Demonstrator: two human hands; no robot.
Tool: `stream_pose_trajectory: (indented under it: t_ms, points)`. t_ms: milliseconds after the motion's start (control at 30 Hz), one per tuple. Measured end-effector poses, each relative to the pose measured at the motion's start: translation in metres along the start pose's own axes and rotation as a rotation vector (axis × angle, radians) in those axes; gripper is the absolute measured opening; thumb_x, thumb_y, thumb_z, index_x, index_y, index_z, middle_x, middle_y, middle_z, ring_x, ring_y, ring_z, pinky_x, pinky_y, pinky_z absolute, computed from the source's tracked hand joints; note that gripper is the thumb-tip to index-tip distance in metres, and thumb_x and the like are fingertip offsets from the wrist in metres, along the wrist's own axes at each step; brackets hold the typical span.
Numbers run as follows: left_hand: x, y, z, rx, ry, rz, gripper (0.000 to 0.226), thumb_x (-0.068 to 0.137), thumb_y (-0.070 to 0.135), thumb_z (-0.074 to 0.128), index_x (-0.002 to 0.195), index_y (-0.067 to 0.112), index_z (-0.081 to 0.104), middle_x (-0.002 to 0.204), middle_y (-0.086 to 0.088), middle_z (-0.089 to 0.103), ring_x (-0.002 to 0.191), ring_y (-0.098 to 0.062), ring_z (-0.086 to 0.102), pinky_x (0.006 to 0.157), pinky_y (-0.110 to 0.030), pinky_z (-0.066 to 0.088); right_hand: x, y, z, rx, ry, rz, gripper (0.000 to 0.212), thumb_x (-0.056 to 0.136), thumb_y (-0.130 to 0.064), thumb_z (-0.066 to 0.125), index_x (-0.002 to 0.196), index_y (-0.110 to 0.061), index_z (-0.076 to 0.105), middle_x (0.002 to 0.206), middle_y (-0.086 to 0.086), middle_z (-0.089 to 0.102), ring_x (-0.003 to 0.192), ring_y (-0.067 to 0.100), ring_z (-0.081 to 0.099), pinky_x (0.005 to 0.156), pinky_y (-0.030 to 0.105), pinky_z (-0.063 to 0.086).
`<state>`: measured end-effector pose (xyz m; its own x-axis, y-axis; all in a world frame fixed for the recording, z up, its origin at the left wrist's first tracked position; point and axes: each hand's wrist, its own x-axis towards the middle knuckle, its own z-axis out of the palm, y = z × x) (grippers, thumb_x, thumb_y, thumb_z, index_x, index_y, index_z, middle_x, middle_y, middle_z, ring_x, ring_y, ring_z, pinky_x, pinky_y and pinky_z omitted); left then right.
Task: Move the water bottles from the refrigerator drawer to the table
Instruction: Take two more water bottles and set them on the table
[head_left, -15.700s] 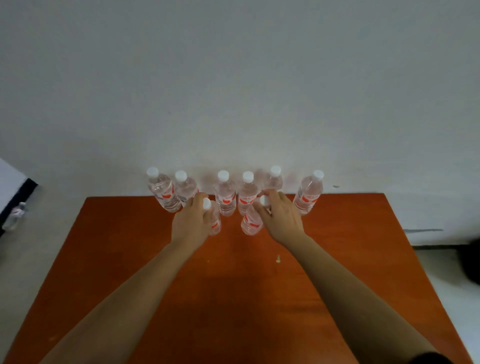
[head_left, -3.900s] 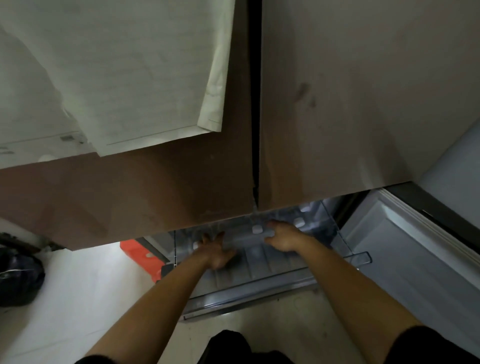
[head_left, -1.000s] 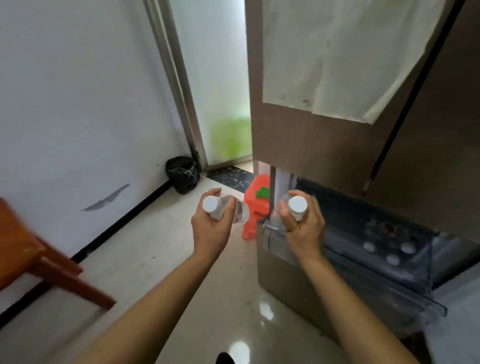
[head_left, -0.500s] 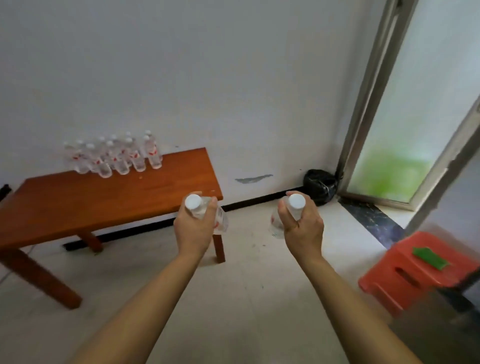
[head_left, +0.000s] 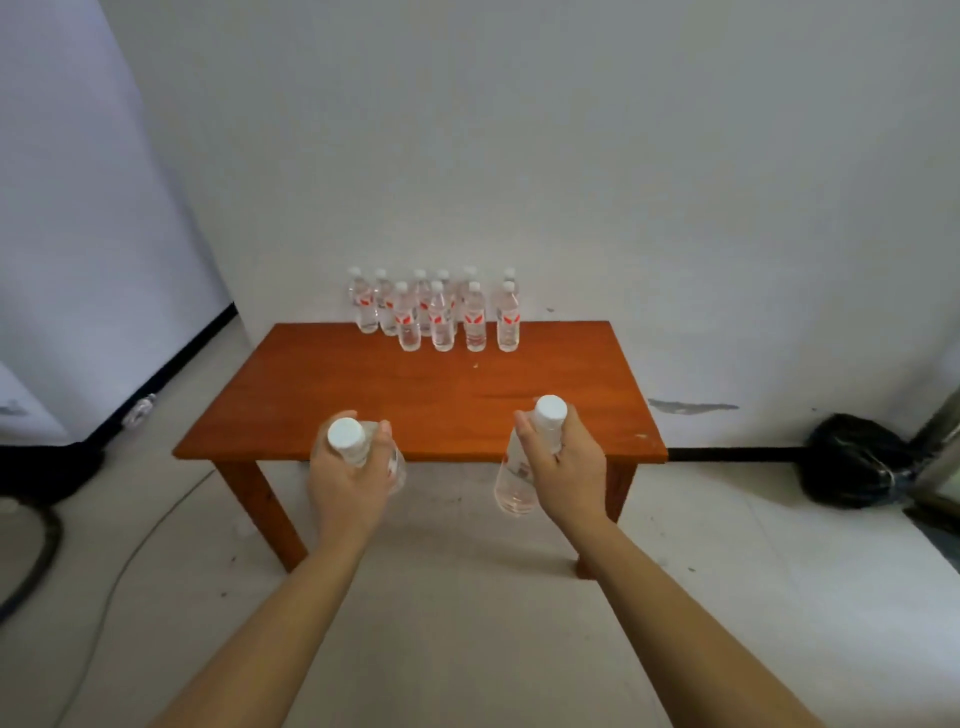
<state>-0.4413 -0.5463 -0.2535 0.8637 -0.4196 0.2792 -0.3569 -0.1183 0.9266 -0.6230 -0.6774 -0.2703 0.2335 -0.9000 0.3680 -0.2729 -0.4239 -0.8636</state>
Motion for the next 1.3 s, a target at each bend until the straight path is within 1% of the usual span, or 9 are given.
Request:
stream_pose_trajectory:
  t_ms: [167, 467, 633, 700, 767, 1000, 1133, 1200, 1300]
  points:
    - [0.079, -0.042, 0.019, 0.051, 0.055, -0.056, 0.043, 0.090, 0.040, 0.067, 0.127, 0.020, 0.055, 0.112, 0.008, 0.060, 0.103, -0.008, 0.053, 0.086, -0.026, 0.038, 0.054, 0.017, 0.086, 0.008, -0.090, -0.008, 0.033, 0.085, -0.071, 0.051, 0.092, -0.038, 0.053, 0.083, -0.015, 0.062, 0.079, 0.004, 0.063, 0.071, 0.026, 0.056]
    - [0.290, -0.095, 0.102, 0.153, 0.055, -0.111, 0.032, 0.089, 0.044, 0.067, 0.113, 0.030, 0.051, 0.105, 0.006, 0.064, 0.102, -0.015, 0.063, 0.085, -0.032, 0.051, 0.244, 0.061, 0.253, 0.047, -0.150, 0.039, 0.051, 0.082, -0.078, 0.050, 0.110, -0.036, 0.056, 0.099, -0.018, 0.064, 0.091, 0.002, 0.064, 0.080, 0.032, 0.059]
    - [0.394, -0.107, 0.127, 0.175, 0.089, -0.117, 0.046, 0.089, 0.046, 0.067, 0.127, 0.025, 0.054, 0.113, 0.006, 0.064, 0.104, -0.013, 0.062, 0.087, -0.037, 0.055, 0.342, 0.054, 0.331, 0.100, -0.223, 0.016, 0.048, 0.086, -0.073, 0.053, 0.114, -0.035, 0.057, 0.107, -0.018, 0.066, 0.098, 0.002, 0.064, 0.082, 0.035, 0.059]
    - [0.427, -0.116, 0.133, 0.179, 0.111, -0.129, 0.046, 0.089, 0.045, 0.067, 0.127, 0.025, 0.053, 0.111, 0.008, 0.063, 0.101, -0.012, 0.061, 0.085, -0.037, 0.056, 0.369, 0.054, 0.362, 0.122, -0.249, 0.040, 0.041, 0.086, -0.069, 0.056, 0.111, -0.037, 0.056, 0.103, -0.019, 0.065, 0.098, 0.002, 0.063, 0.084, 0.037, 0.058]
    - [0.461, -0.129, 0.140, 0.185, 0.114, -0.129, 0.045, 0.089, 0.044, 0.067, 0.126, 0.025, 0.053, 0.108, 0.008, 0.062, 0.100, -0.013, 0.062, 0.085, -0.039, 0.057, 0.392, 0.057, 0.395, 0.128, -0.274, 0.057, 0.042, 0.084, -0.073, 0.054, 0.109, -0.039, 0.056, 0.100, -0.018, 0.065, 0.096, 0.002, 0.063, 0.083, 0.041, 0.058]
    - [0.588, -0.201, 0.177, 0.211, 0.002, -0.151, 0.044, 0.089, 0.047, 0.065, 0.125, 0.025, 0.053, 0.108, 0.009, 0.061, 0.100, -0.012, 0.061, 0.083, -0.033, 0.053, 0.450, 0.085, 0.504, 0.110, -0.322, 0.138, 0.056, 0.087, -0.071, 0.053, 0.127, -0.031, 0.055, 0.112, -0.016, 0.067, 0.105, 0.006, 0.064, 0.087, 0.038, 0.057]
    - [0.663, -0.246, 0.203, 0.216, -0.140, -0.177, 0.038, 0.089, 0.045, 0.066, 0.118, 0.024, 0.054, 0.109, 0.005, 0.063, 0.101, -0.012, 0.059, 0.085, -0.034, 0.051, 0.479, 0.099, 0.566, 0.049, -0.292, 0.226, 0.033, 0.091, -0.062, 0.055, 0.104, -0.032, 0.056, 0.099, -0.009, 0.067, 0.094, 0.004, 0.065, 0.082, 0.040, 0.059]
    - [0.696, -0.269, 0.217, 0.234, -0.199, -0.206, 0.042, 0.087, 0.048, 0.066, 0.118, 0.022, 0.056, 0.109, 0.005, 0.064, 0.102, -0.014, 0.061, 0.086, -0.037, 0.053, 0.492, 0.107, 0.594, 0.018, -0.254, 0.279, 0.034, 0.090, -0.065, 0.053, 0.096, -0.031, 0.055, 0.090, -0.007, 0.066, 0.089, 0.007, 0.066, 0.080, 0.042, 0.059]
    - [0.732, -0.303, 0.239, 0.260, -0.297, -0.233, 0.043, 0.085, 0.050, 0.067, 0.116, 0.022, 0.056, 0.107, 0.005, 0.064, 0.101, -0.014, 0.062, 0.086, -0.038, 0.054, 0.509, 0.121, 0.630, -0.010, -0.227, 0.342, 0.036, 0.089, -0.066, 0.053, 0.097, -0.031, 0.056, 0.087, -0.007, 0.066, 0.086, 0.007, 0.066, 0.077, 0.042, 0.059]
